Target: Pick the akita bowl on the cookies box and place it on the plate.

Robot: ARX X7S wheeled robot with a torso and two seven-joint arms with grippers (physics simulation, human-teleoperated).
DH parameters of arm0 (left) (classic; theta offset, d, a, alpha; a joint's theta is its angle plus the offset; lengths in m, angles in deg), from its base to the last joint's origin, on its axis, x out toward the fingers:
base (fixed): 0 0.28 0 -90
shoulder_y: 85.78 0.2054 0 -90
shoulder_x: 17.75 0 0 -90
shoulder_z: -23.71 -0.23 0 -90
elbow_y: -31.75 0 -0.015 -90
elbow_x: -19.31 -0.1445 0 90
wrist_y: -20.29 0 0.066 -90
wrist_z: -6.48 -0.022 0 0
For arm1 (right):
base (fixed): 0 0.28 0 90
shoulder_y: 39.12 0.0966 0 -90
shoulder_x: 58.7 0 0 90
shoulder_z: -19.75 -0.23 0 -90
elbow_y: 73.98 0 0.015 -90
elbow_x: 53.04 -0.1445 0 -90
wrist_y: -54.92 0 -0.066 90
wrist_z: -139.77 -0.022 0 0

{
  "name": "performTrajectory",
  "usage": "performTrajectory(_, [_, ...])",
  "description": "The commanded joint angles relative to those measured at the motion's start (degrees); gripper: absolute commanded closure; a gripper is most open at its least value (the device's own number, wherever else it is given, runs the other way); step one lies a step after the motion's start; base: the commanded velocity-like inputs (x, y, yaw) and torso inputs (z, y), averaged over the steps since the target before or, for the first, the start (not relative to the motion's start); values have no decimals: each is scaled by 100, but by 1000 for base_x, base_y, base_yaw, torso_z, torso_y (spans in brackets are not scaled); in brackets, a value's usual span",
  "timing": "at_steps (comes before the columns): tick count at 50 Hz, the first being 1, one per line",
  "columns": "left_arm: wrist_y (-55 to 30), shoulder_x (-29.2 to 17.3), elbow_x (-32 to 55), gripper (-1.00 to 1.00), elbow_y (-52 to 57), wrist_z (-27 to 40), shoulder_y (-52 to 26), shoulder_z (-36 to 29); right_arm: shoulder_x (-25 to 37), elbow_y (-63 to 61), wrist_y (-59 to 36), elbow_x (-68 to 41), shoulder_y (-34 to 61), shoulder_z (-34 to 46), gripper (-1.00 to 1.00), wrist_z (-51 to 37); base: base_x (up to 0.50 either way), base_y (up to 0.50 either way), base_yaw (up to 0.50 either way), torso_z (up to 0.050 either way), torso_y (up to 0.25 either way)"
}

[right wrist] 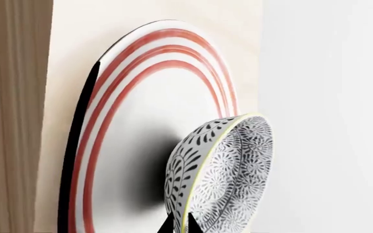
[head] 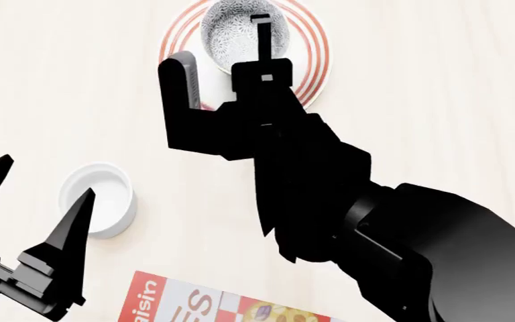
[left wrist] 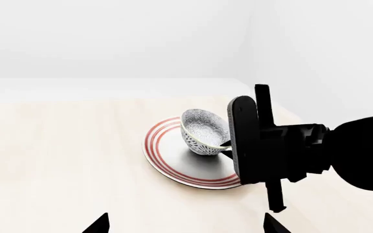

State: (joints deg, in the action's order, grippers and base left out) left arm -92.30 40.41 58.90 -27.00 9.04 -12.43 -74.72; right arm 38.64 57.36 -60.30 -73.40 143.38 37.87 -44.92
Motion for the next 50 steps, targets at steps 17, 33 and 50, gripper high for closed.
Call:
performTrajectory(17, [-3,-44,42,-100,61,59,15,14,519,-1146,-691,-10,295,4,-100,-89,0,0,0,0,0])
performTrajectory(33, [-61,-122,140,-100,248,162,49,82,1712,-4044,-2072,-432,1049,-77,-100,-361,0,0,0,0,0])
performTrajectory(50, [-127,-210,407,-100,910,774,109,572,4237,-8485,-3038,-1967,1152,-1768,-100,-2451,0,0,0,0,0])
